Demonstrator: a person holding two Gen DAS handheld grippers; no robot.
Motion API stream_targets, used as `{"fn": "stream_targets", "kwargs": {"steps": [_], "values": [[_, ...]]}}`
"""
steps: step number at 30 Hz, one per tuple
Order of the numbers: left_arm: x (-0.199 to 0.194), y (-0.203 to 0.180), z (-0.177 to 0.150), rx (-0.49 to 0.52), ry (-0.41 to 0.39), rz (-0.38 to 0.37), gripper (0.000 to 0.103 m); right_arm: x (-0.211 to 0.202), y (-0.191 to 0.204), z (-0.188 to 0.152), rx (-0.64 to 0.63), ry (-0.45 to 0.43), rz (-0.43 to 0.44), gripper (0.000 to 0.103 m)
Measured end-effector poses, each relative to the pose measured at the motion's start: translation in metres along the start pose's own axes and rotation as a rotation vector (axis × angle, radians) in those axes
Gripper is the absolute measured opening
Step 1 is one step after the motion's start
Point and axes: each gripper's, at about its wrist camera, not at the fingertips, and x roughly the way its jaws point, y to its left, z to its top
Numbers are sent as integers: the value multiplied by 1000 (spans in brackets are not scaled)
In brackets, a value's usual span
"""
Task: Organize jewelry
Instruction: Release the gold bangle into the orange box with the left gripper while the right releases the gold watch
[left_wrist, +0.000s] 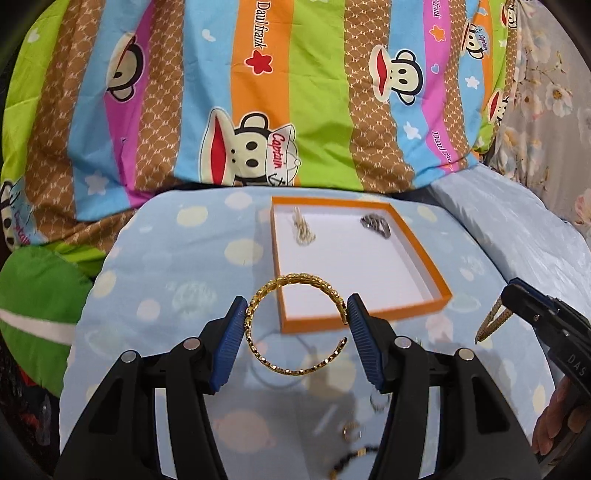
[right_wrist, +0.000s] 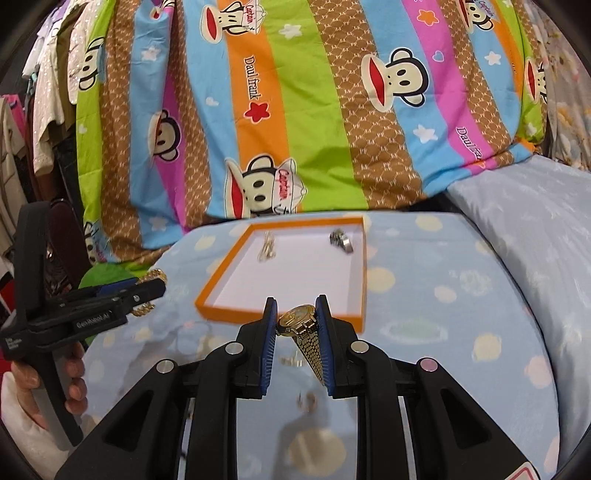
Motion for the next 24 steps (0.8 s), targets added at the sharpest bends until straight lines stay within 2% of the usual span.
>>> {"fn": "stream_targets", "kwargs": {"steps": [7,10,18,21,24], "values": [[67,-8,47,6,10,-4,54,66,-6,54,29,-18,31,20],[96,-7,58,-8,31,8,54,98,-12,64,46,4,25,20],[145,0,55,-18,86,20,54,163,-29,51,60,111,-29,20],[147,-4,54,13,71,40,55,172,-33,46,63,129,-40,20],[150,-6,54,17,68,50,56,169,-32,46,52,110,-52,24]]}}
